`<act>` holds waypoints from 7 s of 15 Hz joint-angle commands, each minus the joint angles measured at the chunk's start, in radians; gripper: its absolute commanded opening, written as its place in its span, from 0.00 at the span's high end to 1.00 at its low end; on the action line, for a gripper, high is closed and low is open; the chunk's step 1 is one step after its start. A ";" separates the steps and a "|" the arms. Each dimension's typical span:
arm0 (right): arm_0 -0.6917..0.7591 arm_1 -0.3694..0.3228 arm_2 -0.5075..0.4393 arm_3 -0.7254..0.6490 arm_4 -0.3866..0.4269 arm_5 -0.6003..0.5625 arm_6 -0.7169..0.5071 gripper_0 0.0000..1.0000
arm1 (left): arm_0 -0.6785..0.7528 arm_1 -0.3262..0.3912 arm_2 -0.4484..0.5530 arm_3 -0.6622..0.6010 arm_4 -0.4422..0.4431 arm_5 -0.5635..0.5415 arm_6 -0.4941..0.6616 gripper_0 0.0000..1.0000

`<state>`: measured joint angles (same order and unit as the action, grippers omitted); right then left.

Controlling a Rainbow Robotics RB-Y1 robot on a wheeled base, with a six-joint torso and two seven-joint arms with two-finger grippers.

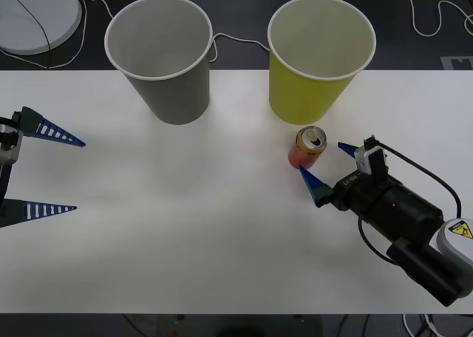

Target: Put the can into the green bin and the plastic bottle into the gray bin

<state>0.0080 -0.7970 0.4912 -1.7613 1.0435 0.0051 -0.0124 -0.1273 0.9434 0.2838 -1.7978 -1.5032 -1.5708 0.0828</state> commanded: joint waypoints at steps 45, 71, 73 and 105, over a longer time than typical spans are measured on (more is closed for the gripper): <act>0.106 -0.034 -0.467 -0.056 0.254 -0.726 -0.089 1.00 | 0.000 0.000 0.000 0.000 0.000 0.000 0.000 0.00; -0.665 -0.389 -0.565 -0.040 0.521 -1.576 -1.012 1.00 | 0.000 0.000 0.000 0.000 0.000 0.000 0.000 0.00; -0.773 -0.387 -0.464 -0.001 0.544 -1.576 -1.052 1.00 | 0.000 0.000 0.000 0.000 0.000 0.000 0.000 0.00; -1.258 0.042 -0.112 0.488 1.055 -1.502 -1.057 0.00 | 0.000 0.000 0.000 0.000 0.000 0.000 0.000 0.00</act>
<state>-1.2500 -0.7502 0.3790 -1.2709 2.1056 -1.4929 -1.0719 -0.1273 0.9434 0.2838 -1.7978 -1.5033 -1.5708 0.0828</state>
